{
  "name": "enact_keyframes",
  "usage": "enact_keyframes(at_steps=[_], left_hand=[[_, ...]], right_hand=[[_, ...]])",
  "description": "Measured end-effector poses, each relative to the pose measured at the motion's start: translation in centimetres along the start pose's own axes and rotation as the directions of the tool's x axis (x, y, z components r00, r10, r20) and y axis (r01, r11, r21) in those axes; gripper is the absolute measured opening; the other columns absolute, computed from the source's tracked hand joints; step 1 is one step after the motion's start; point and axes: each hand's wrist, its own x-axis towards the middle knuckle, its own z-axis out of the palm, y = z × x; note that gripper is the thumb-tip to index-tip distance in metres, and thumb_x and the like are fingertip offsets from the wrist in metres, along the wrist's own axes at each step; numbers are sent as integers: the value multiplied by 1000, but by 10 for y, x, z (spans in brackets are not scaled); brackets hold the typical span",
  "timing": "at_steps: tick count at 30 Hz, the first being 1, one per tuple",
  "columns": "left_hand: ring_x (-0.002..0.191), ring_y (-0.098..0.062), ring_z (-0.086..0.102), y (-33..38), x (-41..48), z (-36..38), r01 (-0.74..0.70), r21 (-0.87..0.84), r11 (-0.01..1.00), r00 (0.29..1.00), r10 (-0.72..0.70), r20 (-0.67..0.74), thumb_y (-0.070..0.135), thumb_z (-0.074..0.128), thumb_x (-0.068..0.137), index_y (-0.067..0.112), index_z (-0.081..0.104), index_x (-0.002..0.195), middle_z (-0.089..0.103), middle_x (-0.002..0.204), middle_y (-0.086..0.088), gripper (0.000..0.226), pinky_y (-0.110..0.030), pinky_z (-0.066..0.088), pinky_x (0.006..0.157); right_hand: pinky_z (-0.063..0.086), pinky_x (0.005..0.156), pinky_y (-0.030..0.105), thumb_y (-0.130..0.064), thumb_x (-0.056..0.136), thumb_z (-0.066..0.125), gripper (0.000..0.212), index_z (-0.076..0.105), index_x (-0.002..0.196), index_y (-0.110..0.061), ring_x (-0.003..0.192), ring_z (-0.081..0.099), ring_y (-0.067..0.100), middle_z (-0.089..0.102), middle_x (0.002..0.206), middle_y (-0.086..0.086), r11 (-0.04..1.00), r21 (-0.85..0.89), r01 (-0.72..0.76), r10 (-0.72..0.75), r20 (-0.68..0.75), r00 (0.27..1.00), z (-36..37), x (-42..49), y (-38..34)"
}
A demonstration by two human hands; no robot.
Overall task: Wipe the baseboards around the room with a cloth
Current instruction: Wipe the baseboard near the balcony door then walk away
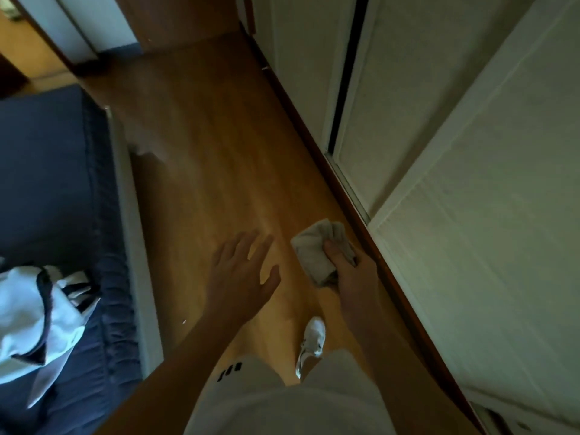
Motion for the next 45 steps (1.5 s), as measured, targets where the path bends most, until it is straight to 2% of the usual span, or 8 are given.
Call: enact_keyframes(at_steps=[9, 14, 21, 24, 26, 32, 37, 45], left_hand=[[131, -31, 49, -12, 86, 4, 176, 44, 983, 984, -177, 27, 52, 42, 95, 19, 56, 142, 55, 143, -10, 58, -50, 41, 106], [129, -31, 51, -41, 119, 12, 210, 47, 977, 978, -209, -17, 49, 46, 96, 17, 57, 139, 56, 141, -10, 55, -49, 42, 104], [133, -32, 48, -108, 197, 18, 290, 41, 956, 956, -291, 22, 53, 43, 95, 19, 55, 142, 53, 145, -10, 60, -51, 40, 105], [133, -32, 49, -148, 238, 13, 306, 20, 952, 952, -307, 18, 51, 45, 95, 18, 56, 141, 54, 144, -10, 58, -51, 41, 105], [132, -31, 49, -179, 268, 7, 317, 12, 948, 948, -317, 20, 49, 47, 94, 19, 56, 141, 55, 144, -10, 57, -50, 40, 105], [131, -31, 50, -265, 351, -7, 315, 3, 949, 949, -315, 25, 51, 42, 94, 17, 56, 141, 55, 143, -11, 59, -50, 41, 104], [130, -33, 52, -317, 409, -10, 308, -5, 951, 951, -308, 23, 50, 42, 94, 15, 58, 139, 57, 141, -13, 59, -50, 43, 104], [130, -33, 53, -380, 503, 3, 338, -26, 941, 941, -338, 6, 50, 42, 94, 15, 59, 138, 57, 141, -12, 59, -49, 42, 104]], right_hand=[[58, 76, 28, -35, 86, 73, 8, 76, 86, -43, 93, 72, 12, 76, 97, -7, 997, -80, 4, 10, 173, 985, 28, 107, -40], [56, 89, 50, -37, 86, 73, 5, 76, 84, -40, 93, 72, 17, 76, 94, -3, 989, -146, -28, 58, 208, 976, 61, 150, -44], [56, 73, 25, -38, 88, 71, 15, 73, 79, -50, 84, 71, 5, 75, 88, -13, 979, -202, 8, 42, 244, 969, 126, 229, -63], [54, 69, 17, -37, 87, 72, 7, 74, 82, -42, 86, 71, 3, 75, 91, -15, 979, -203, -15, 67, 255, 965, 169, 272, -71], [56, 72, 20, -37, 85, 74, 5, 73, 89, -34, 88, 72, 5, 76, 93, -13, 979, -198, -46, 97, 252, 963, 203, 302, -80], [59, 77, 28, -61, 70, 78, 44, 75, 101, -31, 94, 72, 13, 76, 100, -6, 975, -214, -66, 121, 258, 958, 301, 383, -97], [56, 89, 42, -74, 69, 72, 44, 72, 104, -46, 95, 72, 10, 75, 101, -12, 953, -301, -43, 129, 273, 953, 355, 442, -103], [56, 88, 49, -75, 67, 70, 51, 76, 96, -34, 90, 73, 17, 76, 93, -5, 943, -333, -10, 92, 232, 968, 422, 531, -130]])
